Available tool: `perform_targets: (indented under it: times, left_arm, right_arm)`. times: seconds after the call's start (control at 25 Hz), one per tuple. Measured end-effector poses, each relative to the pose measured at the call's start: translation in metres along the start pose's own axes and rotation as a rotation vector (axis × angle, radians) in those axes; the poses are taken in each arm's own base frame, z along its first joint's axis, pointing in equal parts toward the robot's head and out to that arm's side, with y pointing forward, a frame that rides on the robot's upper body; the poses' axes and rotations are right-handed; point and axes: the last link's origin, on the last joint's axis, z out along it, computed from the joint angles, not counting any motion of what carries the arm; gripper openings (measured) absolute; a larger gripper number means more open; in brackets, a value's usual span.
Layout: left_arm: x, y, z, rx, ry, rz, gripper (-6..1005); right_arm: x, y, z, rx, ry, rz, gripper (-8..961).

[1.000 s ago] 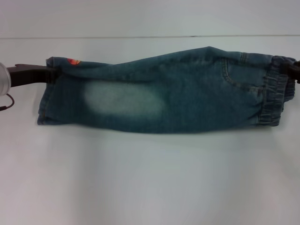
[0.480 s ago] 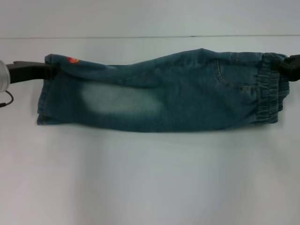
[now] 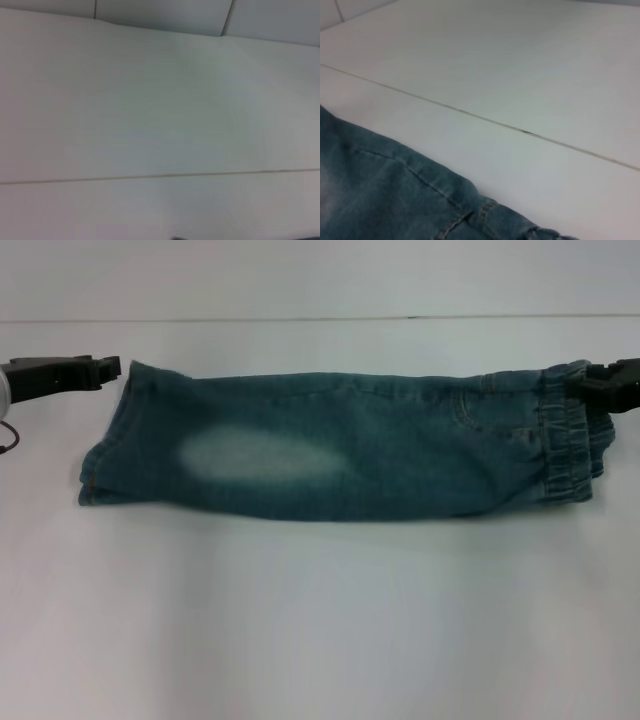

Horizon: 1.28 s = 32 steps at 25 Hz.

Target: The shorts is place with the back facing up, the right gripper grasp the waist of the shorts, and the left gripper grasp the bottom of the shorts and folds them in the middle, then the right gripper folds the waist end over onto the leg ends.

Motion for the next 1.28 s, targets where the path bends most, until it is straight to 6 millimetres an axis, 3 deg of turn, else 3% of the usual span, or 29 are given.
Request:
perform_targets:
  times: [0.08,0.32,0.52,0.6,0.68,0.72,0.88,1.08,1.28]
  left_arm:
    - [0.000,0.000,0.000,-0.001,-0.001,0.000,245]
    - [-0.002,0.008,0.003,-0.028,-0.015,0.020,432]
    - [-0.005,0.032,-0.002,-0.210,-0.015,0.058,638]
    - [-0.009,0.042,-0.009,-0.323,0.015,0.073,713]
    - [-0.013,0.052,-0.018,-0.434,0.050,0.082,789]
    - [-0.017,0.056,-0.022,-0.489,0.068,0.081,826]
    - [-0.028,0.065,-0.031,-0.606,0.080,0.054,899]
    - [-0.039,0.080,-0.038,-0.714,0.091,0.110,934]
    - [-0.043,0.093,-0.036,-0.766,0.060,0.151,933]
  right_arm:
    - [-0.001,-0.002,-0.001,0.005,0.003,0.000,154]
    - [0.002,-0.007,-0.006,0.019,-0.005,0.010,430]
    - [0.017,-0.004,-0.024,-0.030,-0.038,0.037,613]
    - [0.027,-0.002,-0.036,-0.059,-0.074,0.044,841]
    - [0.044,0.006,-0.058,-0.104,-0.150,0.044,869]
    - [0.044,0.006,-0.058,-0.104,-0.150,0.044,882]
    - [0.078,0.016,-0.075,-0.093,-0.198,0.040,923]
    - [0.111,0.026,-0.080,-0.002,-0.256,0.017,920]
    - [0.132,0.044,-0.074,-0.043,-0.277,-0.031,917]
